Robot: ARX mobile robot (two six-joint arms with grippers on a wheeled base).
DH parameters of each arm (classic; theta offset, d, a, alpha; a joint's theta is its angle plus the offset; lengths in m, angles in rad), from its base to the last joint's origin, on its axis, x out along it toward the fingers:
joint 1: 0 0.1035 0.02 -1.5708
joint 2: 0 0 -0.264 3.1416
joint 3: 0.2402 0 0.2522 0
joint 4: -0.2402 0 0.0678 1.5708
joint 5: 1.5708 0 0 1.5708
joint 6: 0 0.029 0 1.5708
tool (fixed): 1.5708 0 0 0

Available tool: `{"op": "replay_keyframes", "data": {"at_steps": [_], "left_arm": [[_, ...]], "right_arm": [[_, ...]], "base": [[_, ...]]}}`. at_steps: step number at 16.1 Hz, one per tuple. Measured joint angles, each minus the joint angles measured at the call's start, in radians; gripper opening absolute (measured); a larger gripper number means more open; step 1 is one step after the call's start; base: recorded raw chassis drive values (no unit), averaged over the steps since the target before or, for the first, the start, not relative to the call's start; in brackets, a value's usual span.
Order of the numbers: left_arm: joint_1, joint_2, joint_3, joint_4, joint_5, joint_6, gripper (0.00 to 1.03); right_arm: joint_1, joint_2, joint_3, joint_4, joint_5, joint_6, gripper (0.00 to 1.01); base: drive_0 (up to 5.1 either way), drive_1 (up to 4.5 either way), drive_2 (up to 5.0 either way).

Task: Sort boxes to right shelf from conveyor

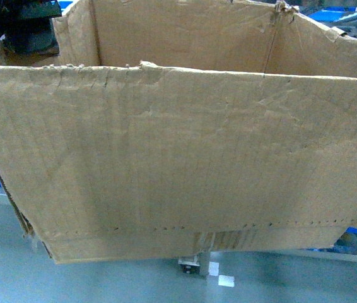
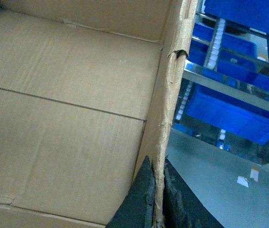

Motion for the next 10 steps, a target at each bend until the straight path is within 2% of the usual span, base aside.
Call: {"op": "replay_keyframes", "data": {"at_steps": [3, 10], "left_arm": [[0.0, 0.0, 0.0, -0.004, 0.0, 0.0, 0.02], [0.0, 0.0, 0.0, -0.003, 0.0, 0.0, 0.02]], "right_arm": [[0.0, 0.0, 0.0, -0.002, 0.0, 0.0, 0.02], [0.0, 0.0, 0.0, -0.003, 0.0, 0.0, 0.02]], "base": [[-1.2, -1.2, -1.2], [5.0, -2.44, -2.4]]}}
